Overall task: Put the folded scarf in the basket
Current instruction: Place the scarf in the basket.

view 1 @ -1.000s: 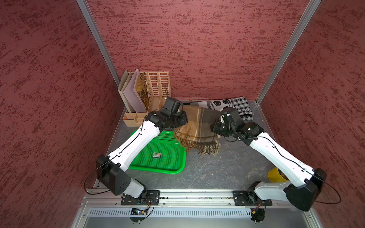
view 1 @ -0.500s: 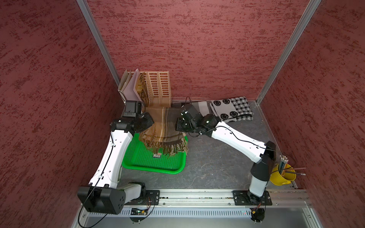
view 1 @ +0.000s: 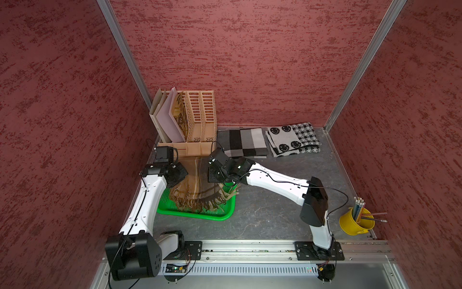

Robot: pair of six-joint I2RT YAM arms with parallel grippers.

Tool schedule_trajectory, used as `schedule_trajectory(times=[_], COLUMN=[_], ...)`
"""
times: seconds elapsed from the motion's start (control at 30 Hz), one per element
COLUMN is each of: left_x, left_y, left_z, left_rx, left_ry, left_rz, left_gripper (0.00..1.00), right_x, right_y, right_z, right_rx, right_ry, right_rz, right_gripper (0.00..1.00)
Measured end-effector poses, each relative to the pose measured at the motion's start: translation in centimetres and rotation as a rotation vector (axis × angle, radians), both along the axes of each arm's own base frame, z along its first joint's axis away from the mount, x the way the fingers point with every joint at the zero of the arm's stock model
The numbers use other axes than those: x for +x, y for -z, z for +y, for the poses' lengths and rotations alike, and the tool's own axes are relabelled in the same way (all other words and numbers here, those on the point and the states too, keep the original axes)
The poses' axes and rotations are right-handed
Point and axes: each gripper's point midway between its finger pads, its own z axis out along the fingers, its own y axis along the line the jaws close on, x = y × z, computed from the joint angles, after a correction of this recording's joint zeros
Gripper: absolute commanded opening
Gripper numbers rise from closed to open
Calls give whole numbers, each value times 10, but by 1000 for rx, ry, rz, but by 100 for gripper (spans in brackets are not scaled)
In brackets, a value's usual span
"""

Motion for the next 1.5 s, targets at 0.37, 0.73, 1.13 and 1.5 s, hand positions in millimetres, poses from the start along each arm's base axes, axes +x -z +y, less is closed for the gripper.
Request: schedule_trajectory(times=[0.37,0.73,1.13,1.5], left_x=[6,7,-12,-32], left_y=[-7,5,46,67], left_z=[14,16,12,18], left_rx=[60,79,96,173], left_ry=[-6,24,14,-79], left_rz=[-26,16,166,185], left_gripper=[0,0,0,0], right_x=[2,-15,-37,-35], right_y=[-16,26,63,73], right_z=[15,5,-5,-5], right_rx=[42,-40,-106,-116], right_ry=[-5,2,16,35], right_rz=[-20,48,111,126], right_gripper=[0,0,0,0])
